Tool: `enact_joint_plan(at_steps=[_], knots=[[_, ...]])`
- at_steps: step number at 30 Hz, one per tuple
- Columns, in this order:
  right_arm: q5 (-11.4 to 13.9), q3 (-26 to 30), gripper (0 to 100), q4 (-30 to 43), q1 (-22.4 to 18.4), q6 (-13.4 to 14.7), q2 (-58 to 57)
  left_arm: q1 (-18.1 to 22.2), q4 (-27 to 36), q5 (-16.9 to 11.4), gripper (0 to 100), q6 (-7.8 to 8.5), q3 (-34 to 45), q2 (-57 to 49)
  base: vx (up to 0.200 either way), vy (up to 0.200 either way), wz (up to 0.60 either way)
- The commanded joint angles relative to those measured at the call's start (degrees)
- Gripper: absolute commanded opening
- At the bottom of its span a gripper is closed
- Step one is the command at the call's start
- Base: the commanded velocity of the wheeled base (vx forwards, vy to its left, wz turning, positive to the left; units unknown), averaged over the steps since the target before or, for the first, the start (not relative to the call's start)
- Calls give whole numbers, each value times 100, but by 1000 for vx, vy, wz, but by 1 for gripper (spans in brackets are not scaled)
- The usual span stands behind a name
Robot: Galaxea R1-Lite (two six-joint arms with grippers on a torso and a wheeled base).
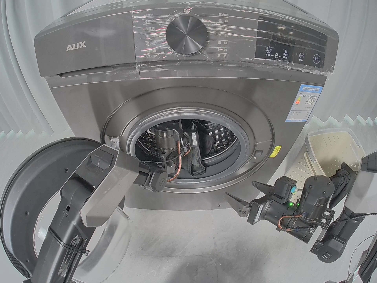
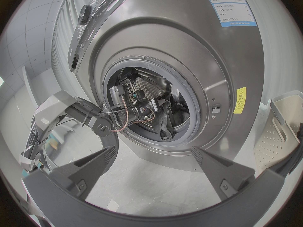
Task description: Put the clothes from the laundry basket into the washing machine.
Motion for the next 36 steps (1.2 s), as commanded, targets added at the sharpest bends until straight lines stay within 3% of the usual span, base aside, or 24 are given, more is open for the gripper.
enact_joint_plan(at_steps=[1, 5, 11, 26, 27, 36], knots=[[1, 1, 100, -4, -2, 1, 9, -7, 12, 15, 100, -43, 140, 47, 0, 0, 0], [1, 1, 100, -4, -2, 1, 9, -68, 30, 15, 100, -16, 888, -217, 0, 0, 0], [1, 1, 100, -4, 15, 1, 9, -209, 39, -205, 100, 19, 1714, -402, 0, 0, 0], [1, -26, 100, -4, 7, 10, 9, -218, 48, -267, 100, 151, 1591, 29, 0, 0, 0], [1, -26, 100, -4, 7, 10, 9, -218, 56, -267, 0, 151, 1591, 38, 0, 0, 0], [1, -17, 100, -4, 15, 10, 0, -156, 30, -188, 0, 107, 1072, 55, 0, 0, 0]])
